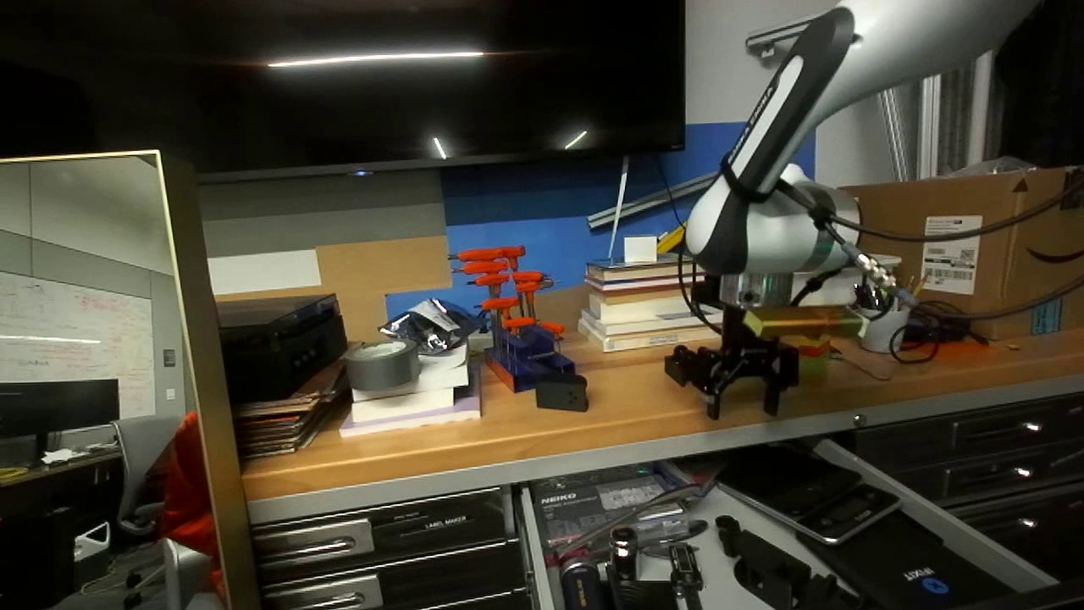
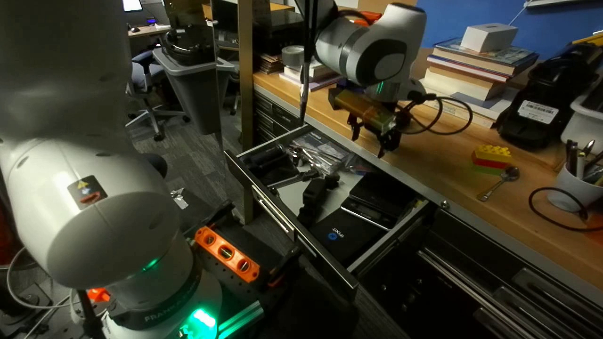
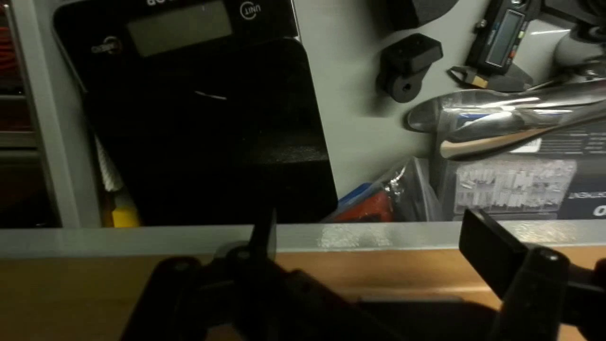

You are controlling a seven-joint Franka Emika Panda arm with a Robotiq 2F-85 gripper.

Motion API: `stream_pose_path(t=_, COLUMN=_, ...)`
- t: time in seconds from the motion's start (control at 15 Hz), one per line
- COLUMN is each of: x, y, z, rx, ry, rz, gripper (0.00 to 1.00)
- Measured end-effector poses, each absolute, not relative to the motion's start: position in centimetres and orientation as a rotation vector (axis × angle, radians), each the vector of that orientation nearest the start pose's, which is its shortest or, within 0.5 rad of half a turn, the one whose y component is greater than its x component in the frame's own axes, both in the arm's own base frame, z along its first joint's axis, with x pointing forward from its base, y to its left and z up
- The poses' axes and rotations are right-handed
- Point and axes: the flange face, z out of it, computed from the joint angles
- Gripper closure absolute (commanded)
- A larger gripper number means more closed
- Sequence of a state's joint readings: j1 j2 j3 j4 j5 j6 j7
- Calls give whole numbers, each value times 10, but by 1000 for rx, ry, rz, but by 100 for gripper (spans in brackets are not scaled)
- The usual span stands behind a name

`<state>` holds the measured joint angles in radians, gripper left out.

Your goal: Place the three black objects inside the open drawer and push the drawer closed

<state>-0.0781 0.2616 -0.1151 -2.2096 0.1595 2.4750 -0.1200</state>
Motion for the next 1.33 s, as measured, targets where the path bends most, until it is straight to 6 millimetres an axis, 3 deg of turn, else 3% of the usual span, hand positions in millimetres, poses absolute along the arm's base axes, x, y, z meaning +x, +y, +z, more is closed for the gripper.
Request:
stream_pose_path(t=0.27, x=570, y=-103, z=336, rx=-3030, ry=253, rz=-6, gripper=0)
stream_pose_path(t=0.53, x=596, y=-93, z=367, rx=-3012, ry=207, rz=19, gripper=0)
stream_pose_path(t=0.87, x=634, y=-94, z=348, rx=-3025, ry=195, rz=-11, gripper=0)
stream_pose_path(t=1.33, x=684, y=-122, z=300, rx=-3080, ry=263, rz=-126, gripper=0)
